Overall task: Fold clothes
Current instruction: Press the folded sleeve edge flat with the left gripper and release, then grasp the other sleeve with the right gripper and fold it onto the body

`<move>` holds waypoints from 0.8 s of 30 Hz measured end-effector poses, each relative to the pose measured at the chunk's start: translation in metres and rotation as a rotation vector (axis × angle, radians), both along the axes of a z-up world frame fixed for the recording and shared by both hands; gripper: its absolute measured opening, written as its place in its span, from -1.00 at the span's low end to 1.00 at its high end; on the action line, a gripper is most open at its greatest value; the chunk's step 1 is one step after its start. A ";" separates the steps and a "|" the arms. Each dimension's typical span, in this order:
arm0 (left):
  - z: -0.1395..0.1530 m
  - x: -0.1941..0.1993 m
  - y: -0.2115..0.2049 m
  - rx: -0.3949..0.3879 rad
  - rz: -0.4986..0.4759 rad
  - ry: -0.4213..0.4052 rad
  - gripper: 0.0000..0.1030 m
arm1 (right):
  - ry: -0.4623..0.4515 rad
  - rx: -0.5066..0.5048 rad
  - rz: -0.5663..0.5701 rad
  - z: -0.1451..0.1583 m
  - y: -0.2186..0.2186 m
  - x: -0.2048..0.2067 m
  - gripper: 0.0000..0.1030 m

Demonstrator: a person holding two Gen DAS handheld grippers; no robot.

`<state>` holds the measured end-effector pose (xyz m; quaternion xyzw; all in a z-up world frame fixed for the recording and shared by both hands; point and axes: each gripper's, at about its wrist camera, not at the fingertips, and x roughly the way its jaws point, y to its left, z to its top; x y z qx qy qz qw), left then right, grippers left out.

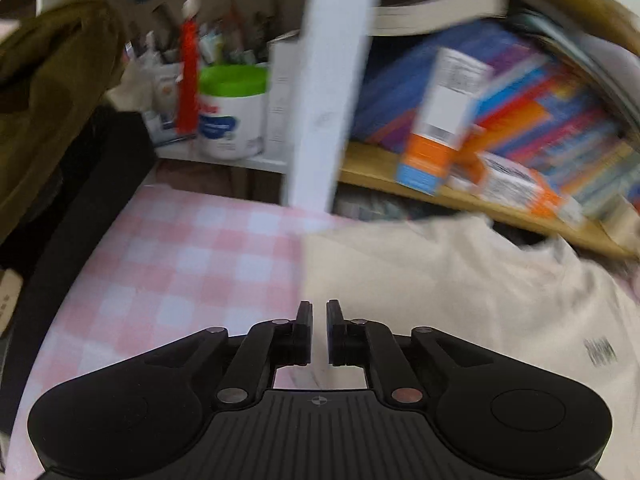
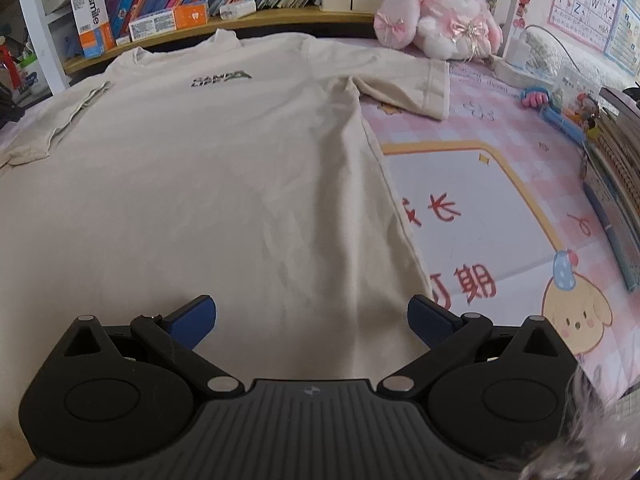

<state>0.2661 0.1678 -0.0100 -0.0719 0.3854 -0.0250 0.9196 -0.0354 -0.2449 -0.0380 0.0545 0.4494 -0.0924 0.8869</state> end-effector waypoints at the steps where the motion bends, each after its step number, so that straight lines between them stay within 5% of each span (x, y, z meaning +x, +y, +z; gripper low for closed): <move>1: 0.002 -0.014 -0.008 0.008 -0.012 -0.007 -0.69 | -0.004 0.007 0.000 0.000 -0.002 0.001 1.00; 5: 0.003 -0.078 -0.033 0.028 -0.065 -0.023 -0.12 | -0.026 0.025 0.017 0.004 -0.009 0.010 1.00; 9: -0.004 -0.133 -0.055 0.061 -0.072 -0.003 -0.02 | -0.055 0.035 0.055 0.009 -0.017 0.019 1.00; 14: -0.012 -0.189 -0.085 0.078 -0.038 0.022 0.48 | -0.087 0.056 0.083 0.015 -0.034 0.030 1.00; 24: -0.025 -0.233 -0.137 0.154 -0.049 0.073 0.62 | -0.124 0.170 0.002 0.017 -0.104 0.058 0.87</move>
